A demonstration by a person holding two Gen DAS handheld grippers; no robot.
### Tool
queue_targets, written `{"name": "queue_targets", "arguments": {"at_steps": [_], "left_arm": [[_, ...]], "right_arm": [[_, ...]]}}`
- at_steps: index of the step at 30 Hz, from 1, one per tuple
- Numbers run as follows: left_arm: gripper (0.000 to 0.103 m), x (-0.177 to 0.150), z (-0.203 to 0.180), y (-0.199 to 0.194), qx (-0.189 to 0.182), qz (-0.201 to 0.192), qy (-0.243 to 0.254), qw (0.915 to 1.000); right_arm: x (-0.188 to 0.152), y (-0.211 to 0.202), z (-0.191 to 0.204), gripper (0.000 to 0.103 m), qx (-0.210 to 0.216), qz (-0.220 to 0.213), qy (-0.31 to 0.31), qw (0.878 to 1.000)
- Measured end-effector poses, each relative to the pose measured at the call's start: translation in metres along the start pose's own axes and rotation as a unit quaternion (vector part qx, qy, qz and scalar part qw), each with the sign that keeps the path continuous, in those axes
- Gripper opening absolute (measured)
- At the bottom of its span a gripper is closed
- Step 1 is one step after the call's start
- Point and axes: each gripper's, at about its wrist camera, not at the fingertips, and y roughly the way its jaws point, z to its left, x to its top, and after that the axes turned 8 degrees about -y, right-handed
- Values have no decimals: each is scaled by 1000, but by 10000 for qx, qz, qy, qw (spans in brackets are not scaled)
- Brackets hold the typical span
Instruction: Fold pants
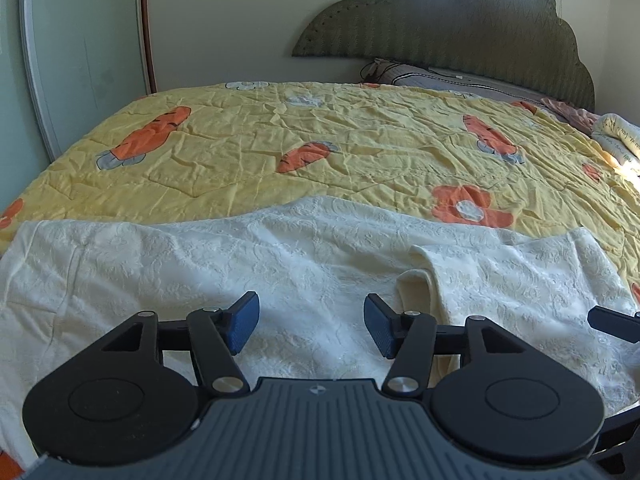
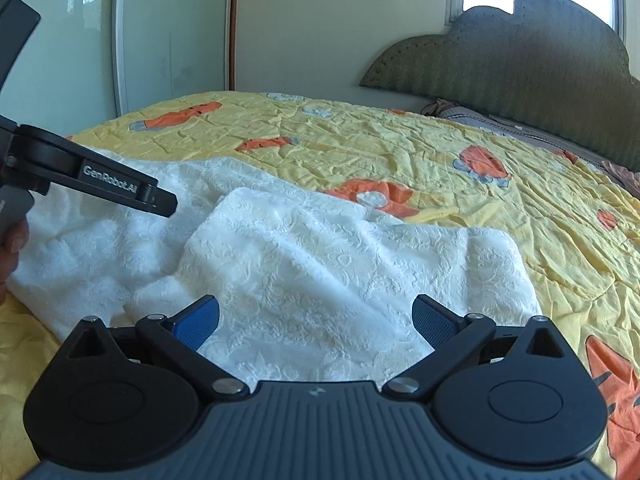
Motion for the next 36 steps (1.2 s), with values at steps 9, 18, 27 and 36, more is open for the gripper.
{"name": "queue_targets", "arguments": {"at_steps": [9, 18, 27, 36], "left_arm": [[66, -5, 3, 3, 139, 42, 80, 9999], [67, -6, 12, 0, -45, 281, -123, 9995], [68, -3, 19, -13, -596, 547, -611, 9948], [68, -2, 20, -13, -837, 716, -824, 9905]], "right_arm": [[-5, 10, -3, 103, 8, 148, 287, 9995], [-7, -14, -2, 103, 49, -380, 203, 9991], [-11, -35, 74, 62, -141, -686, -2521, 9652], [-14, -23, 91, 15, 10, -494, -3055, 9509]]}}
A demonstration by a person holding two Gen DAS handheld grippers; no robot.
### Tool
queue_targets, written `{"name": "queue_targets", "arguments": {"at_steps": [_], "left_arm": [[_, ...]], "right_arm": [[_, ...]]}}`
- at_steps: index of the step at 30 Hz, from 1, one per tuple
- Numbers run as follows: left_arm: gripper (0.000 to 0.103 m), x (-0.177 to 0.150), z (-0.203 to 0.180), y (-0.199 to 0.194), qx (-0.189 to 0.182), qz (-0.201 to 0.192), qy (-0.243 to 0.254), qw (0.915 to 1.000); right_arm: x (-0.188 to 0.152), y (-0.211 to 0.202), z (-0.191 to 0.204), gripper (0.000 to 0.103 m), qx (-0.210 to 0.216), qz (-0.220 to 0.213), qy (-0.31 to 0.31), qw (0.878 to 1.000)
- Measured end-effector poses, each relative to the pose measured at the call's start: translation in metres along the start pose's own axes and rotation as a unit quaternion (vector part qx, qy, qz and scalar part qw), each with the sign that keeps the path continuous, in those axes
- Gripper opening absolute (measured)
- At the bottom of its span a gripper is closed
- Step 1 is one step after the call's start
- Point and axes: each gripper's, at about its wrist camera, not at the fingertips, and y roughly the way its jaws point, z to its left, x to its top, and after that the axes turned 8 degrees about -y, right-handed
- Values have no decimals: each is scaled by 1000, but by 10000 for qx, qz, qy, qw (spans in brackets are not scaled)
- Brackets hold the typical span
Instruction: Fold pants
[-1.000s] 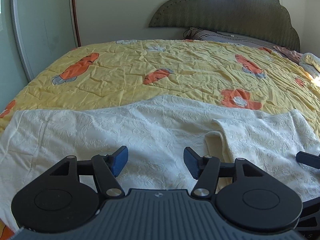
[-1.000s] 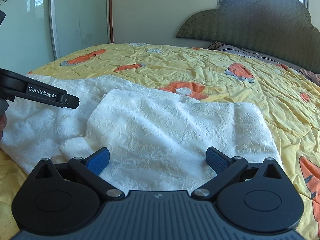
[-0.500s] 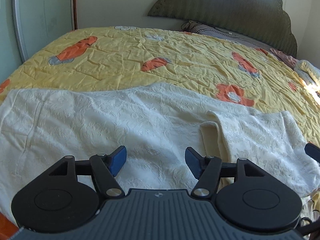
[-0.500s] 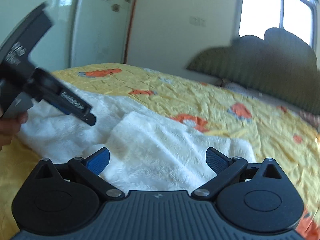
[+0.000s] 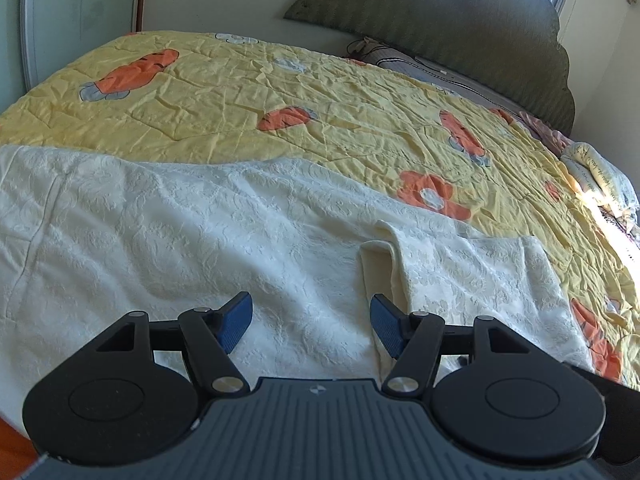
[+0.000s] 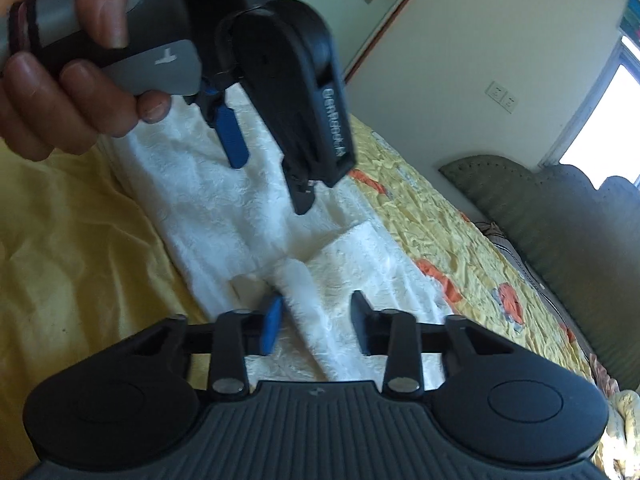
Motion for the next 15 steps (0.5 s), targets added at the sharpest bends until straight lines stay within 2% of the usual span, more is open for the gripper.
{"name": "queue_targets", "arguments": {"at_steps": [4, 7, 9, 13, 15], "left_arm": [[68, 1, 0, -5, -4, -45, 14, 10000], [69, 6, -3, -3, -165, -11, -8, 9999], [69, 8, -11, 6, -216, 61, 49, 9997], [70, 5, -32, 28, -101, 256, 443, 9986], [70, 3, -35, 35, -121, 326, 466, 9983]], "right_arm": [[-4, -8, 3, 7, 173, -52, 16, 9998], [-7, -21, -8, 7, 521, -150, 358, 9979], [-10, -16, -8, 7, 703, -29, 397, 9967], [-13, -12, -11, 9, 713, -145, 586, 9956], [-13, -17, -18, 12, 787, -210, 734, 9940]]}}
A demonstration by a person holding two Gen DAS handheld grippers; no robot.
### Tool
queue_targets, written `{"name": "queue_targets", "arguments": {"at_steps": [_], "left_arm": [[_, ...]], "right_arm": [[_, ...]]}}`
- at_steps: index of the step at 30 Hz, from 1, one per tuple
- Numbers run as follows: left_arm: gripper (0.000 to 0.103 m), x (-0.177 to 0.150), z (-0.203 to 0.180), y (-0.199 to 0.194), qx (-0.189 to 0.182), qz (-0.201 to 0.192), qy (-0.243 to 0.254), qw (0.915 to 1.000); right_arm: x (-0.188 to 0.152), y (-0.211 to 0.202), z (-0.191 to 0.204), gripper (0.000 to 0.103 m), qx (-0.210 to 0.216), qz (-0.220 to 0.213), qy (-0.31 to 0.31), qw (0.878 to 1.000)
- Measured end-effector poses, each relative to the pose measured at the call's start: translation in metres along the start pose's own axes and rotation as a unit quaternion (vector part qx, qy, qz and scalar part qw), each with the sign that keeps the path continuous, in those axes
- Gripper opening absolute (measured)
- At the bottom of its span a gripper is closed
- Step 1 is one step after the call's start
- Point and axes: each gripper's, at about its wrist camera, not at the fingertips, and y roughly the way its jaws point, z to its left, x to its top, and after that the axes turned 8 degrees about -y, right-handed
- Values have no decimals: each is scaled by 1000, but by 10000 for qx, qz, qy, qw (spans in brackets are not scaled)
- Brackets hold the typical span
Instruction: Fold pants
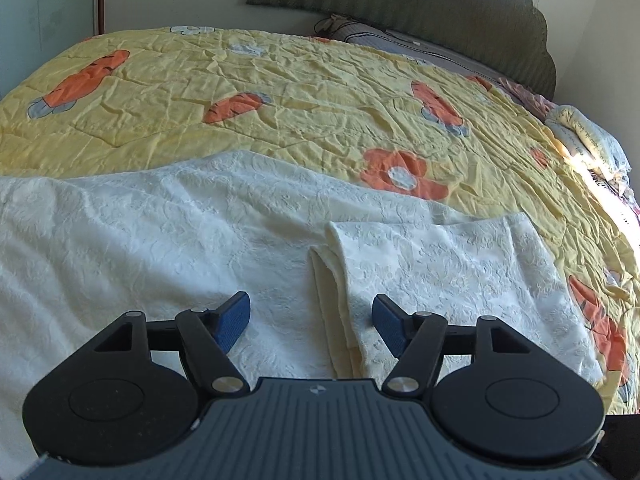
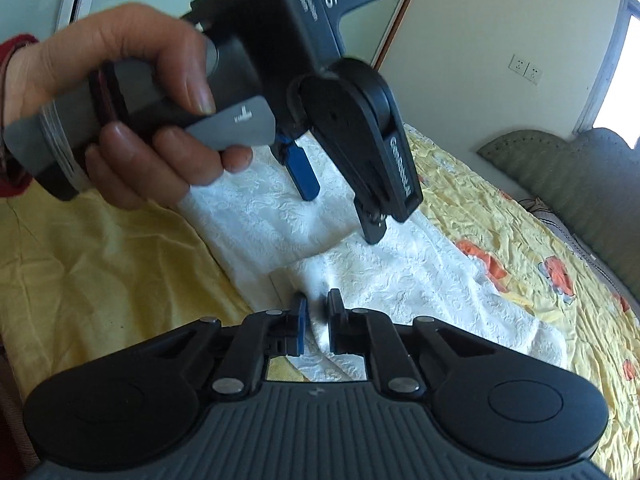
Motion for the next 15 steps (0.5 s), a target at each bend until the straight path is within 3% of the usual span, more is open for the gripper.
{"name": "queue_targets", "arguments": {"at_steps": [2, 4, 5, 8, 12, 15], "left_arm": [[74, 0, 4, 4, -176, 52, -161, 9997], [77, 3, 12, 8, -377, 97, -500, 9980], [79, 5, 15, 8, -495, 140, -633, 9967], [84, 11, 22, 11, -728, 276, -900, 9929], [82, 16, 23, 16, -899, 361, -1038, 9899], [82, 17, 24, 20, -1095, 413, -1164, 9863]], "right_arm": [[1, -7, -3, 22, -65, -51, 101, 9999], [3, -10, 0, 52, -116, -61, -4, 9999], [3, -11, 3, 58, -164, -82, -123, 9998], [4, -10, 15, 58, -294, -88, -474, 9984], [8, -3, 12, 58, -556, 29, -317, 9979], [8, 11, 15, 58, -687, 396, -631, 9949]]}}
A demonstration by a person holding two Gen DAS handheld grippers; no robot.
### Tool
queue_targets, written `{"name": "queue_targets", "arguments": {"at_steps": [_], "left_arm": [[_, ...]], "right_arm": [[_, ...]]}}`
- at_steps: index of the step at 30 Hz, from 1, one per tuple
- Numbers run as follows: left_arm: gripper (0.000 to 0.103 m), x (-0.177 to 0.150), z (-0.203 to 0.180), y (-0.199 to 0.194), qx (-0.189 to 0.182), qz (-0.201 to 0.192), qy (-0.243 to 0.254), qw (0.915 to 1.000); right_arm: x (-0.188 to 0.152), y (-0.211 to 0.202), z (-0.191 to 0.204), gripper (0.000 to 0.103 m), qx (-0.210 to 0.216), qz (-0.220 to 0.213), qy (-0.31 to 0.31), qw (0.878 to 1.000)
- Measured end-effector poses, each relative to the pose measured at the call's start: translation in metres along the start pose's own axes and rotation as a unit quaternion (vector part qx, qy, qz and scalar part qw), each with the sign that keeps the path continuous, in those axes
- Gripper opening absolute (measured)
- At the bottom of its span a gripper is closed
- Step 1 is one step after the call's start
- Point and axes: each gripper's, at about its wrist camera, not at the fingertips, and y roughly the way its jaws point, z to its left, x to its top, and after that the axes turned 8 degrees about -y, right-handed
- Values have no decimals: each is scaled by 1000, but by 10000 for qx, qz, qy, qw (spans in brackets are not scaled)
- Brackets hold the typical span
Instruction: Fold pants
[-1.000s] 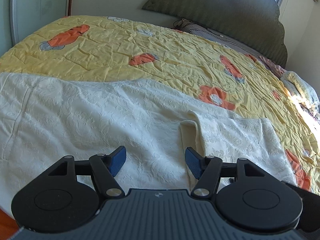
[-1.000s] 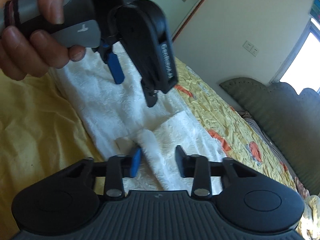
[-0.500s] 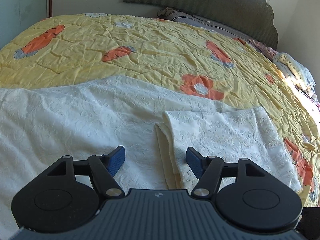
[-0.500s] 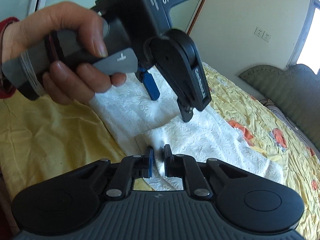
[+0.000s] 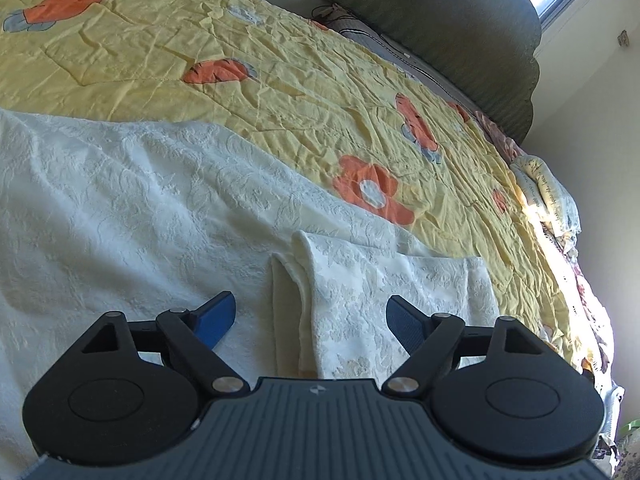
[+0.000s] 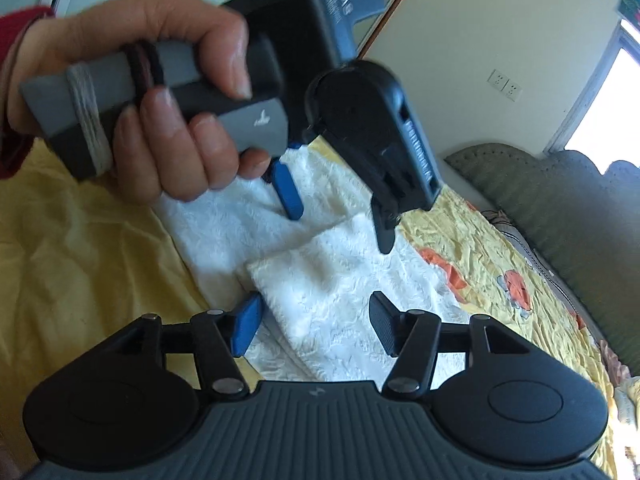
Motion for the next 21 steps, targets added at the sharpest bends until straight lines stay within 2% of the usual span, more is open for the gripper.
{"name": "queue_targets", "arguments": {"at_steps": [2, 3, 4, 5, 6, 7, 9, 14, 16, 19, 21], "left_arm": [[81, 0, -1, 1, -24, -34, -60, 10000], [73, 0, -1, 2, -34, -55, -70, 10000], [62, -1, -1, 3, -69, -38, -71, 9999], [33, 0, -2, 6, -103, 68, -75, 9999], [16, 0, -2, 9, -117, 163, -68, 9998], [12, -1, -2, 11, -116, 191, -41, 9997], [9, -4, -4, 8, -94, 20, 79, 9999], [9, -4, -15, -8, -155, -588, 340, 9976], [9, -5, -25, -10, 27, -780, 695, 9945], [9, -10, -32, 3, 476, -633, 1136, 9904], [25, -16, -31, 9, 766, -635, 1297, 9866]], "right_arm": [[3, -1, 9, 58, -130, -83, -295, 9994], [4, 0, 12, 57, -212, -104, -395, 9989], [4, 2, 14, 54, -263, -112, -415, 9987], [4, 4, 15, 45, -278, -114, -393, 9988], [4, 4, 17, 23, -232, -99, -338, 9991], [4, 4, 18, 18, -211, -115, -306, 9992], [2, 2, 20, 15, -253, -165, -355, 9989], [7, -11, -7, 13, -85, -492, 288, 9983], [11, -15, -17, 13, -56, -638, 459, 9969], [10, 0, -15, 15, 276, -378, 432, 9980], [6, 6, -2, 19, 374, -99, 198, 9991]]}}
